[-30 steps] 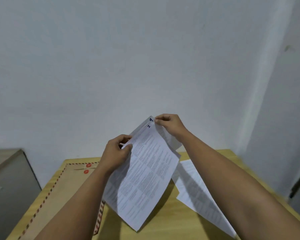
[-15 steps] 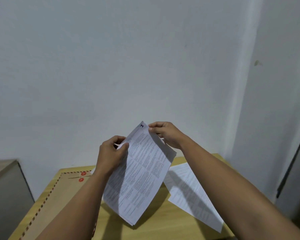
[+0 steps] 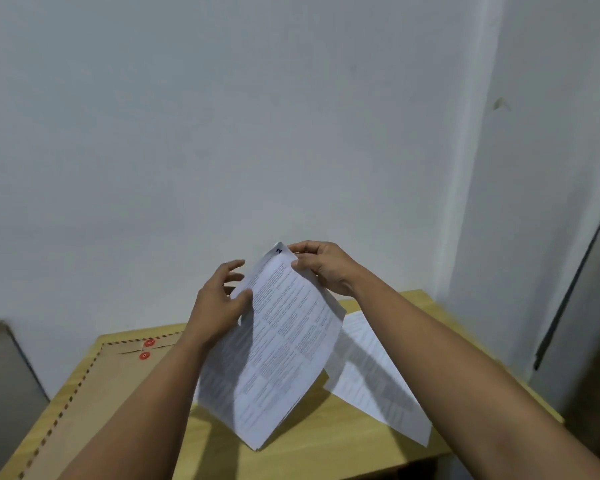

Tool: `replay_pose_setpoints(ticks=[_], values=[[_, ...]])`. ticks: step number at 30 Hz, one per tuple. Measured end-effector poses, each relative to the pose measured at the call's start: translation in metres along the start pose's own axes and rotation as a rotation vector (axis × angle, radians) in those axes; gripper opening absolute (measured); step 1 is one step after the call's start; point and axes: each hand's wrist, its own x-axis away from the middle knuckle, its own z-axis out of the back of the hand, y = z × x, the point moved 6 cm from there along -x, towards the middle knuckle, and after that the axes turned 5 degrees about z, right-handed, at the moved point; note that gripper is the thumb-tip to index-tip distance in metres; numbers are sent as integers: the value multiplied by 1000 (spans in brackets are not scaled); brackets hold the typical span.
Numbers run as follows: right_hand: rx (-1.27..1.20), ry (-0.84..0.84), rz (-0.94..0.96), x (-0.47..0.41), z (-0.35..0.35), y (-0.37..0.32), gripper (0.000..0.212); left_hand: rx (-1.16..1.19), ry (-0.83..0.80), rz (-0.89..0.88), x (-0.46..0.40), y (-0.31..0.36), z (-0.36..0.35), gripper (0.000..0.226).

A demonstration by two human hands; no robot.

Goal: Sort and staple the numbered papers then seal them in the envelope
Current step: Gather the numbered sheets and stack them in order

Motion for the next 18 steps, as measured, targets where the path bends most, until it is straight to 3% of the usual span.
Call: replay_pose_setpoints(ticks=[4, 12, 18], values=[[121, 105, -35, -4, 26, 25, 31, -76, -99, -4, -12, -13, -28, 56], [709, 413, -278, 3, 168, 117, 37, -217, -282, -9, -28, -62, -107, 51], [892, 447, -517, 1, 239, 197, 33, -200, -358, 64, -53, -113, -154, 51]])
